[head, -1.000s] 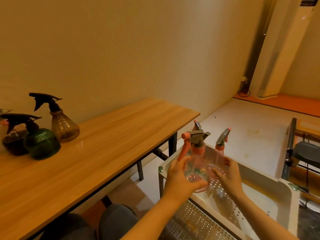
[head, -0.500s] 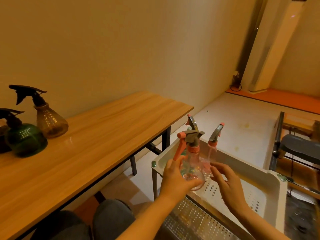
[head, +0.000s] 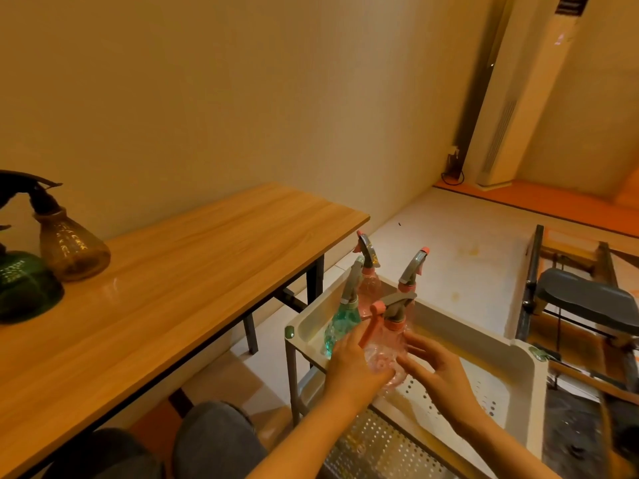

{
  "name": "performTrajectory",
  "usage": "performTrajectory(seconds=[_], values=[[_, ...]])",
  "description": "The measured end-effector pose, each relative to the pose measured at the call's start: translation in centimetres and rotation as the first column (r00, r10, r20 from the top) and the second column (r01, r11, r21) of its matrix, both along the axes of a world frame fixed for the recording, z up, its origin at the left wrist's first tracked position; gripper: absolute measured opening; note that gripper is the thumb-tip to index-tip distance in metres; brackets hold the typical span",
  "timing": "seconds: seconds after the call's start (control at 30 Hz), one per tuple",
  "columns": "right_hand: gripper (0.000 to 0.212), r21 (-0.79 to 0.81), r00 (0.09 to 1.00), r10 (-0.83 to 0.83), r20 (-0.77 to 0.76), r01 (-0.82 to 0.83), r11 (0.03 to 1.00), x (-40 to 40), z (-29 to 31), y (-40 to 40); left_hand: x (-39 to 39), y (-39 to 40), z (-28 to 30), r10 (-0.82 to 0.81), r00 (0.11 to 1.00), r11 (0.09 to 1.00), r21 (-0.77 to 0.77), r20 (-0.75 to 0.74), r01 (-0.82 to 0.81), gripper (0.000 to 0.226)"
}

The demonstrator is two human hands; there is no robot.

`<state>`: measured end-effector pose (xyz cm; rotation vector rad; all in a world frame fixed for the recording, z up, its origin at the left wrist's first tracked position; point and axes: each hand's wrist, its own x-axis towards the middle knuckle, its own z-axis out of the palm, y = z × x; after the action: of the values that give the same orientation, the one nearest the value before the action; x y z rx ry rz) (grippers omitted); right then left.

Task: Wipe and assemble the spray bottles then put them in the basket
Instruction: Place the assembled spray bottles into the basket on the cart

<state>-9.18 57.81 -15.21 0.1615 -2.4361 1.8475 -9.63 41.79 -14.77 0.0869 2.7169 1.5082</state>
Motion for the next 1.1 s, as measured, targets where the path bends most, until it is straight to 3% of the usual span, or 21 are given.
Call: performTrajectory(seconds=[0.17, 0.47, 0.83, 0.93, 1.1], values=[[0.036, 0.011, 1.000, -0.003, 0.028, 0.003, 1.000, -0.2, -1.8, -0.3, -0.2, -0.4, -1.2, 0.046, 0.998, 0.993, -0.112, 0.052, -0.040, 0.074], [0.038, 0.001, 0.993, 0.030, 0.110, -0.030, 1.000, -0.3, -2.6, -0.2, -0.6, -0.5, -2.0, 0.083, 0.996, 0.941, -0.329, 0.013, -0.074, 0.068], [0.051, -0.054, 0.990, 0.052, 0.134, -0.045, 0.998, -0.1, -2.6, -0.2, -0.2, -1.7, -1.3, 0.076, 0.997, 0.942, -0.324, -0.032, -0.082, 0.054], [0.038, -0.046, 0.990, 0.049, 0.131, -0.043, 0.998, -0.1, -2.5, -0.4, -0.2, -2.0, -1.2, 0.058, 0.998, 0.948, -0.313, -0.024, -0.063, 0.049], [0.040, -0.001, 0.992, 0.020, 0.125, -0.020, 1.000, 0.0, -2.0, -0.2, -0.5, -2.7, -1.4, 0.031, 0.998, 0.958, -0.284, -0.060, -0.047, 0.048]])
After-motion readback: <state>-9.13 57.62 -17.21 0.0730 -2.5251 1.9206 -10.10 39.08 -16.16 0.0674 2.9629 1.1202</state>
